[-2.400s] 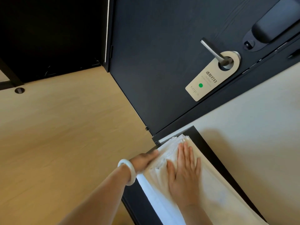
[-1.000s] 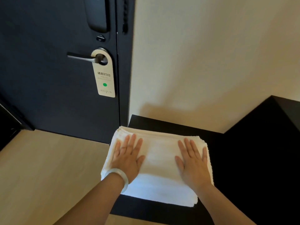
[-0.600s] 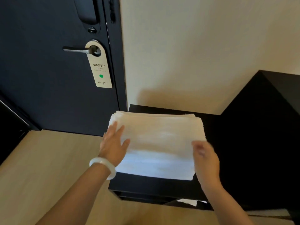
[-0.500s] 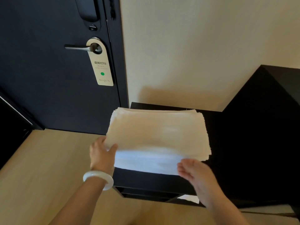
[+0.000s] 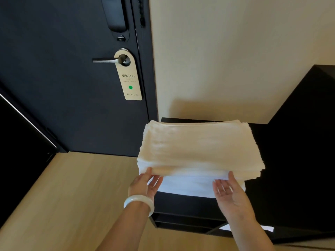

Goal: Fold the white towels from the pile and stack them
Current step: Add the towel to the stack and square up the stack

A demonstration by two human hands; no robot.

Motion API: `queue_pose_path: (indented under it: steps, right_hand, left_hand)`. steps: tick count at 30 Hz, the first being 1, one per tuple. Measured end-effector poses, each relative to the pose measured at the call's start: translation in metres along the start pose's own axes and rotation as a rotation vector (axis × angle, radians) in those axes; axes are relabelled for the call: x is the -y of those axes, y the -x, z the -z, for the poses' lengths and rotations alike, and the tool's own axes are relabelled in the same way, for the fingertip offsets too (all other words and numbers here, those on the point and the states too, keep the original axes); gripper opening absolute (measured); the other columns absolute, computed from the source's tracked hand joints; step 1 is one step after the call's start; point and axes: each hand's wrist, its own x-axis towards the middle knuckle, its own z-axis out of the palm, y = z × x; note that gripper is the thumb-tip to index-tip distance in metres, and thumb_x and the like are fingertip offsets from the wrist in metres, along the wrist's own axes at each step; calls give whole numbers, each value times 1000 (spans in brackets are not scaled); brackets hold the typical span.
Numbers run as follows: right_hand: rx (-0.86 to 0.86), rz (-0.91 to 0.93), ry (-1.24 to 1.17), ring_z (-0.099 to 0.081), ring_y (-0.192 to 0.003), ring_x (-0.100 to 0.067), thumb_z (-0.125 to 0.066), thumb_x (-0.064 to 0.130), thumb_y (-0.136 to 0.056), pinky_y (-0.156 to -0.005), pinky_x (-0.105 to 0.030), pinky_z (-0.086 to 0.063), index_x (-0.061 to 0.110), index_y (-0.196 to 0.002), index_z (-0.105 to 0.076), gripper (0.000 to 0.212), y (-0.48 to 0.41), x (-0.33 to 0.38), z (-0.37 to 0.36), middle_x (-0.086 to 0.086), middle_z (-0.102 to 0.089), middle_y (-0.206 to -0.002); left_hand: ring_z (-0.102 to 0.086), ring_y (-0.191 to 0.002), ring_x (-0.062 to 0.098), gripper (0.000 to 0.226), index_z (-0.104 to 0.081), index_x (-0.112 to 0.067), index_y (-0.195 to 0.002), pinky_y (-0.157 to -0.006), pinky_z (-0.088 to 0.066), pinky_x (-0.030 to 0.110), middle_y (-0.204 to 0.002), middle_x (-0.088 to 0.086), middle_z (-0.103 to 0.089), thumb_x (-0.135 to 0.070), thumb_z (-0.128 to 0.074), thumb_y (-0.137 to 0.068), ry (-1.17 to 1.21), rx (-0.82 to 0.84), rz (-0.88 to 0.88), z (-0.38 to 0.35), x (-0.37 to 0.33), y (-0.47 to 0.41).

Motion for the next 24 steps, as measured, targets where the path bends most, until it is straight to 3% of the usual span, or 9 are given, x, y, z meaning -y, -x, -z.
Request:
queue_pose_path:
  steps: [5,10,13,18,21,24]
  right_hand:
    - [69,11,88,-63,-111,-31,-72,18,-86,-78,-51,-54,20,-127,-58,43,-3,-5,-15,-11,-65,-121]
    - [31,85,112,-65,-107,-29,-70,8,-88,-76,-55,-56,23,-115,-59,33,-10,-6,-16,-8,-67,-116]
    - [18,37,125,-63,-109,-29,-62,2,-93,-86,-61,-53,22,-110,-59,27,-15,-16,-10,-9,-66,-117]
    - [32,8,183,-66,-106,-32,-67,9,-90,-75,-51,-57,15,-128,-58,39,-14,-18,-3,-16,-67,-119]
    - [69,-53,244,-69,-102,-34,-72,15,-82,-70,-46,-59,6,-117,-62,37,-8,-16,1,-21,-70,-110]
    - [111,-68,302,-74,-90,-31,-69,18,-88,-65,-41,-63,0,-111,-63,30,-8,-21,3,-22,-73,-104]
  left_hand:
    - [-64,-109,39,44,-56,-9,-129,-91,-54,55,-123,16,-66,-19,-71,-88,-27,108,17,0,-14,-6]
    - [-71,-97,30,29,-64,-15,-113,-71,-61,43,-110,10,-72,-11,-73,-86,-169,131,-145,-7,-27,-22]
    - [-70,-97,33,33,-58,-10,-120,-77,-60,48,-113,15,-69,-2,-68,-89,-243,45,-125,2,-26,-34]
    - [-70,-96,35,29,-57,-5,-116,-83,-59,50,-109,17,-68,3,-64,-89,-339,50,-105,7,-32,-43]
    - [-71,-93,33,23,-61,-8,-108,-75,-61,42,-104,14,-71,-3,-69,-87,-402,106,-211,-3,-42,-43]
    - [-73,-89,28,24,-63,-11,-103,-66,-61,33,-100,11,-73,-13,-77,-84,-409,143,-329,-10,-46,-46]
